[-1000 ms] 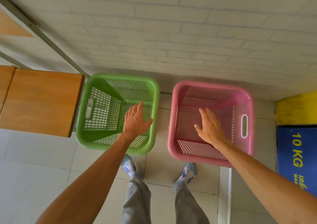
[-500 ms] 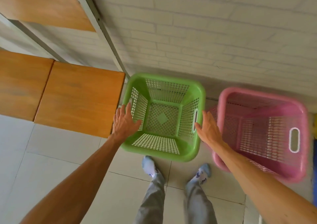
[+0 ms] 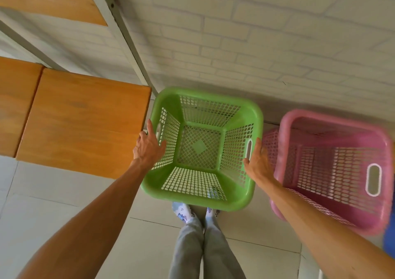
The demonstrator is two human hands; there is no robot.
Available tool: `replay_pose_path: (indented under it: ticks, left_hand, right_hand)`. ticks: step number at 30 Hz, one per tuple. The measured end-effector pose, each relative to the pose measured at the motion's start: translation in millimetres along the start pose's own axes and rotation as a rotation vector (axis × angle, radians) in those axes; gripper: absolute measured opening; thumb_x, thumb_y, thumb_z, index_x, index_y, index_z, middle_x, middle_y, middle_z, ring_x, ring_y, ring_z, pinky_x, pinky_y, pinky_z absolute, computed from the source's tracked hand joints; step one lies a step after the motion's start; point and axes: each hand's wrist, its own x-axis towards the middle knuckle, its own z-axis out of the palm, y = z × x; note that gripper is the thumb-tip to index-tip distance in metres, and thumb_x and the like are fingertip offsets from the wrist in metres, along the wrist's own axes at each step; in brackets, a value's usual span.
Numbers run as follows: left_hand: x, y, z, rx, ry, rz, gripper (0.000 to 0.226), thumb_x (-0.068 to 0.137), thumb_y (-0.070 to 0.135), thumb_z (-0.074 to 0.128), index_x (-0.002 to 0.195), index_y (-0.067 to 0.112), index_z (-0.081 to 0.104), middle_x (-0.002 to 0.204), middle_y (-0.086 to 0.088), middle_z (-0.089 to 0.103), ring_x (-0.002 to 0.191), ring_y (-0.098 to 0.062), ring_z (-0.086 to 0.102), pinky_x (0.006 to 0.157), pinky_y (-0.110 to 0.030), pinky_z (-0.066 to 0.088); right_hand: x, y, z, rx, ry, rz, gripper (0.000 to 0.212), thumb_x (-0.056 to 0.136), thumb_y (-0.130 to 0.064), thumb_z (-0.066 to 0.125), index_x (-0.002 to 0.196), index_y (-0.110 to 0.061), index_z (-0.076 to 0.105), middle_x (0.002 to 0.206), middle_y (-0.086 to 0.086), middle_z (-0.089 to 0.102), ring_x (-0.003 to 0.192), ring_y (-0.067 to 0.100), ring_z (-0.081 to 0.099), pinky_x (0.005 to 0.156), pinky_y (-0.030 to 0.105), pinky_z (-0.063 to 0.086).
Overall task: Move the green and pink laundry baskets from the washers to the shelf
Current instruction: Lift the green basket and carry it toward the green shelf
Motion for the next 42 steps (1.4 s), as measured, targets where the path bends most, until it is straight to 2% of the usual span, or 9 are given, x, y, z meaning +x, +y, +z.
replay_pose_path:
  ticks: [6,11,17,20,26,29,33,39,42]
  left_hand:
    - [26.2,-2.2,18.0,-0.08,0.01,-0.075,0.086,0.101,0.029,0.051,0.159,0.026,-0.011,0.127,-0.029,0.051,0.097,-0.04,0.062,0.08,-0.058,0.056]
    - [25.1,-8.8,28.6,0.027,0.087,-0.03,0.093,0.098,0.009,0.054,0.158,0.025,-0.016,0.101,-0.021,0.059,0.078,-0.033,0.063,0.069,-0.052,0.059]
    - [-34.3,12.4,-20.2,0.014,0.196,-0.01,0.082,0.103,0.02,0.051,0.16,0.029,-0.007,0.102,-0.017,0.056,0.067,-0.021,0.051,0.058,-0.037,0.049]
    - [-89.9,25.6,-86.1,-0.069,0.237,0.031,0.069,0.105,0.031,0.044,0.161,0.028,0.004,0.099,-0.015,0.056,0.065,-0.019,0.049,0.056,-0.037,0.049]
    - [-213.1,23.9,-223.9,-0.386,0.359,0.075,0.061,0.097,0.028,0.049,0.155,0.024,0.03,0.065,-0.002,0.062,0.045,-0.018,0.057,0.042,-0.041,0.056]
    - [-270.9,4.4,-260.6,-0.494,0.395,-0.008,0.064,0.096,0.035,0.053,0.155,0.032,0.028,0.076,0.004,0.068,0.05,-0.012,0.064,0.046,-0.033,0.059]
    - [-338.1,-44.0,-280.6,-0.587,0.486,-0.154,0.066,0.094,0.04,0.057,0.154,0.04,0.028,0.089,0.003,0.069,0.053,-0.002,0.062,0.048,-0.02,0.052]
    - [-417.8,-124.9,-297.0,-0.672,0.662,-0.343,0.065,0.094,0.035,0.058,0.153,0.039,0.032,0.098,0.007,0.065,0.056,0.006,0.059,0.053,-0.011,0.045]
    - [-451.9,-176.7,-305.7,-0.733,0.738,-0.381,0.065,0.095,0.034,0.057,0.155,0.036,0.031,0.106,0.001,0.071,0.062,-0.001,0.064,0.064,-0.028,0.059]
  right_hand:
    - [16.8,5.9,16.1,0.006,0.029,0.015,0.09,0.098,-0.01,0.057,0.159,-0.025,-0.008,0.134,0.031,0.044,0.057,0.017,0.054,0.039,0.014,0.03]
    - [23.1,17.5,24.7,-0.048,0.056,-0.001,0.091,0.1,-0.007,0.05,0.157,-0.032,-0.017,0.132,0.032,0.042,0.044,0.009,0.045,0.033,0.014,0.026]
    - [-1.9,6.0,-43.6,-0.128,0.164,-0.067,0.08,0.098,-0.008,0.053,0.159,-0.021,0.002,0.129,0.031,0.054,0.065,0.029,0.063,0.05,0.029,0.05]
    - [-31.7,-17.5,-119.4,-0.112,0.171,-0.067,0.067,0.104,-0.02,0.046,0.159,-0.024,0.007,0.131,0.029,0.055,0.064,0.036,0.066,0.044,0.025,0.043]
    - [-101.5,-56.6,-266.7,0.046,0.067,-0.322,0.072,0.101,-0.025,0.054,0.159,-0.03,0.012,0.101,0.023,0.071,0.045,0.022,0.063,0.03,0.023,0.045]
    - [-141.1,-86.8,-306.8,0.071,0.094,-0.428,0.069,0.099,-0.026,0.054,0.157,-0.036,0.018,0.101,0.017,0.07,0.052,0.022,0.067,0.038,0.019,0.048]
    - [-178.8,-142.2,-324.5,0.063,0.1,-0.614,0.067,0.094,-0.029,0.054,0.155,-0.034,0.027,0.102,0.017,0.071,0.056,0.016,0.059,0.047,0.013,0.045]
    - [-227.1,-251.2,-298.5,-0.084,-0.028,-0.797,0.072,0.099,-0.029,0.052,0.161,-0.028,0.013,0.107,0.017,0.065,0.077,0.028,0.065,0.06,0.031,0.053]
    - [-262.4,-312.9,-278.7,-0.1,-0.04,-0.909,0.073,0.098,-0.028,0.054,0.16,-0.027,0.016,0.112,0.018,0.067,0.091,0.034,0.067,0.074,0.033,0.052]
